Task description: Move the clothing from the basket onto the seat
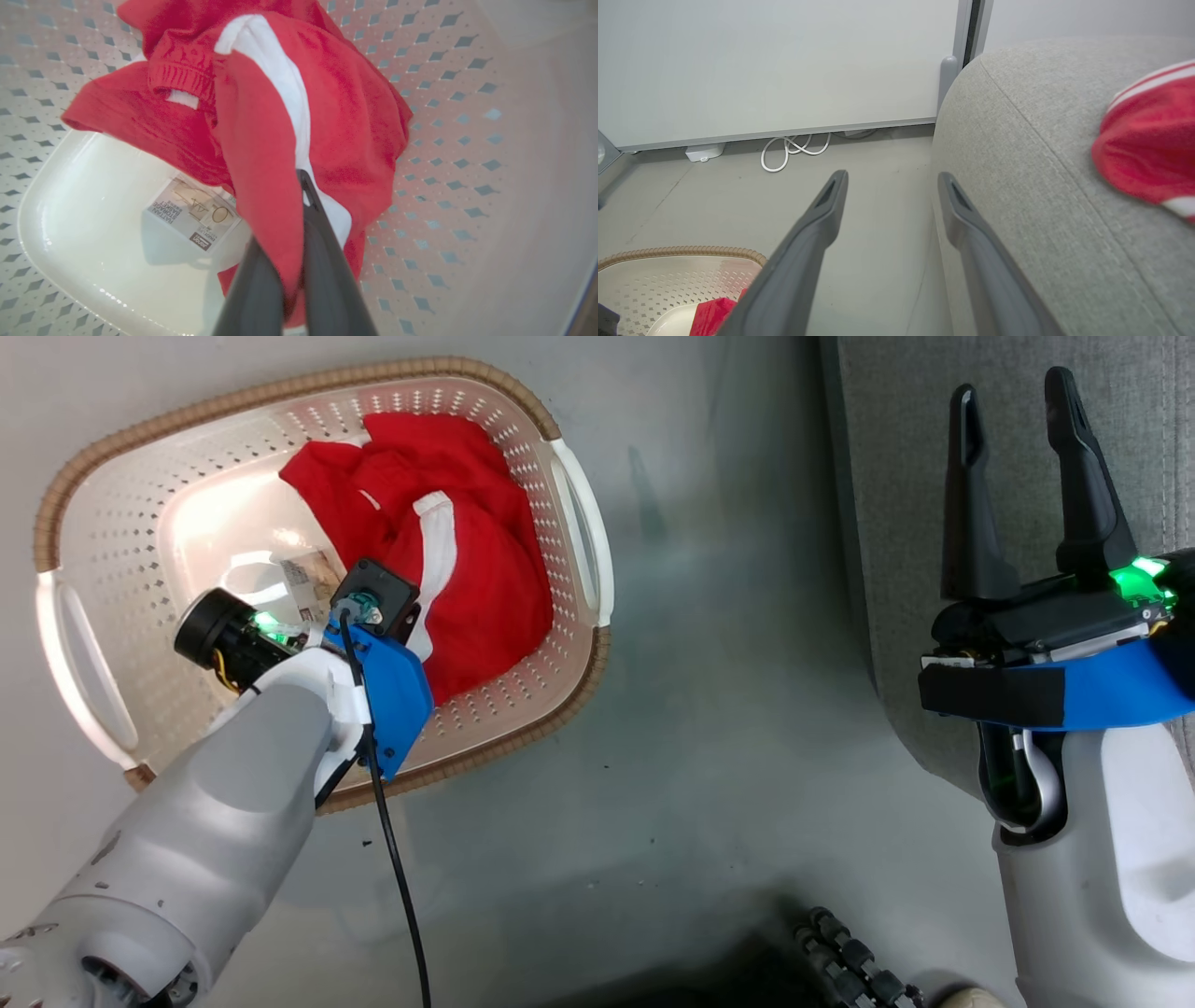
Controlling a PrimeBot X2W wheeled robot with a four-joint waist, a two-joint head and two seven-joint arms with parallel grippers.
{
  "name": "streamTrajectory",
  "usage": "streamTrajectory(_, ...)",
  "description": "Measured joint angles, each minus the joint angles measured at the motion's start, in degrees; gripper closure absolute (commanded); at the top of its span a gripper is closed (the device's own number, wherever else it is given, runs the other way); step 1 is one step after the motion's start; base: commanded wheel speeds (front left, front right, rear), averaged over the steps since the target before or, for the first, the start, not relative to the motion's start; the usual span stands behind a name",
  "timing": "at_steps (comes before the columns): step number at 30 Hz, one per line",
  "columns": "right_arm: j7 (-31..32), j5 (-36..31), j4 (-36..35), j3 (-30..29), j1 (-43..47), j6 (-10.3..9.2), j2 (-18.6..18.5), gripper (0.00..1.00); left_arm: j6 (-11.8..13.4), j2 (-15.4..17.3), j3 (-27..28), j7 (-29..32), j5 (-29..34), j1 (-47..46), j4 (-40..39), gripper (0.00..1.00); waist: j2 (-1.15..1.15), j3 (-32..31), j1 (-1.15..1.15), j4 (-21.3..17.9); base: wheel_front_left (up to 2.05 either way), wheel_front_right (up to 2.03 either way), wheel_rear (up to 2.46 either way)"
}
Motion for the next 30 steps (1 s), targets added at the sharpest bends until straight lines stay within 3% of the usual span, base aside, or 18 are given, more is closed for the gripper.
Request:
streamTrajectory(11,0.00,-2.16,1.53,-1.55,0.49,0.00,0.02,0.00,0.00,-2.85,-2.31,-9.70,-2.58,-0.32,-0.75,1.00,0.00,-5.00,0.00,2.82,0.00,0.00,0.00)
streamTrajectory(18,0.00,-3.86,3.21,-2.78,2.21,0.00,0.03,0.00,0.00,-4.50,-1.94,-12.35,-3.23,-0.17,-2.30,1.00,0.00,-10.39,-0.01,5.71,0.00,0.00,0.00)
streamTrajectory(30,-0.01,-5.27,6.32,-3.44,7.09,0.00,0.05,0.00,1.27,-3.19,13.05,-12.51,5.20,6.03,-15.22,1.00,0.00,-22.07,-0.01,10.24,0.00,0.00,0.00)
